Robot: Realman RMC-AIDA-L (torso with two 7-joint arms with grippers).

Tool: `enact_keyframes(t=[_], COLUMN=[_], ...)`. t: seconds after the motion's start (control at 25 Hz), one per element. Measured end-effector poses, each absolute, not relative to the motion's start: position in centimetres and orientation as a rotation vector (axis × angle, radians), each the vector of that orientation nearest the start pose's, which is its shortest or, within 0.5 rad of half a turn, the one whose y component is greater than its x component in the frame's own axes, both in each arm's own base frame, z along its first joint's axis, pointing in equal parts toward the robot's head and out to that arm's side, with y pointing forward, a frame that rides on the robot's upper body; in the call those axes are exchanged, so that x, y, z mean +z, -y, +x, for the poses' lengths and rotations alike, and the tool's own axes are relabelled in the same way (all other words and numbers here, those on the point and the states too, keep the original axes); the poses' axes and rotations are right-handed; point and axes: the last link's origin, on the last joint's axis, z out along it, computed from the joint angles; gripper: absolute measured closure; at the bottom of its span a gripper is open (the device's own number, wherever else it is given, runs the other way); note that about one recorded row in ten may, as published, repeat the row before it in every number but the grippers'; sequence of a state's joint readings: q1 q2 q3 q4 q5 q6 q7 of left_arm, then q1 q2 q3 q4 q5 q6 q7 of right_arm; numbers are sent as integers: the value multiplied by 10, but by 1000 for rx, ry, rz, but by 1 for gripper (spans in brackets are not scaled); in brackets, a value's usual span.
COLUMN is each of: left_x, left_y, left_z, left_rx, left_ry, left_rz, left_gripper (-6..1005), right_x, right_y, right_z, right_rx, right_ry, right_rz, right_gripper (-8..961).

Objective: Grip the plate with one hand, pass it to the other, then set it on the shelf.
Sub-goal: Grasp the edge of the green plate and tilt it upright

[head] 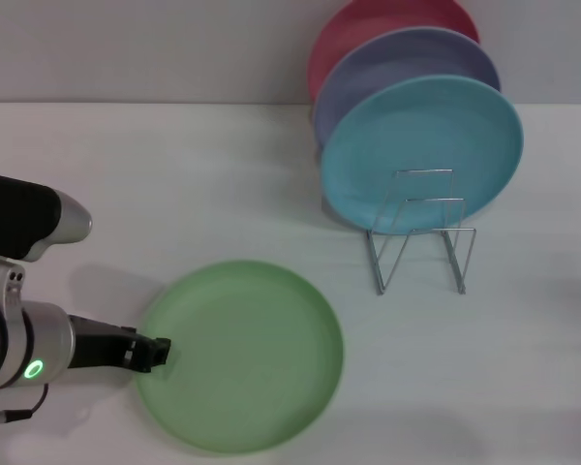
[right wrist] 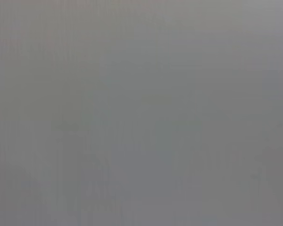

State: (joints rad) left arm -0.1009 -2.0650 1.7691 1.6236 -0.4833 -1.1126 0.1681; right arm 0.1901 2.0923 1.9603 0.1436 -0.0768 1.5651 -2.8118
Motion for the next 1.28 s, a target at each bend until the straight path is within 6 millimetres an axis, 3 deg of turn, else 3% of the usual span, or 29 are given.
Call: enact_keyframes(t=[0.48, 1.0, 1.28], left_x=[-32, -26, -14], left_y=[-288, -292, -296], left_z=[-227, -208, -190], left_rx=[221, 177, 117], left_ry=[1158, 1056, 964], left_rz=[-2252, -2295, -2300], left_gripper=[891, 957, 962], right_x=[68, 69, 83], right_y=[-238, -238, -236], right_z=[374, 371, 347], right_rx=[852, 882, 1058], right_ry=[-417, -409, -277], right_rz=[-1205, -1200, -1172], right_gripper=[116, 116, 117])
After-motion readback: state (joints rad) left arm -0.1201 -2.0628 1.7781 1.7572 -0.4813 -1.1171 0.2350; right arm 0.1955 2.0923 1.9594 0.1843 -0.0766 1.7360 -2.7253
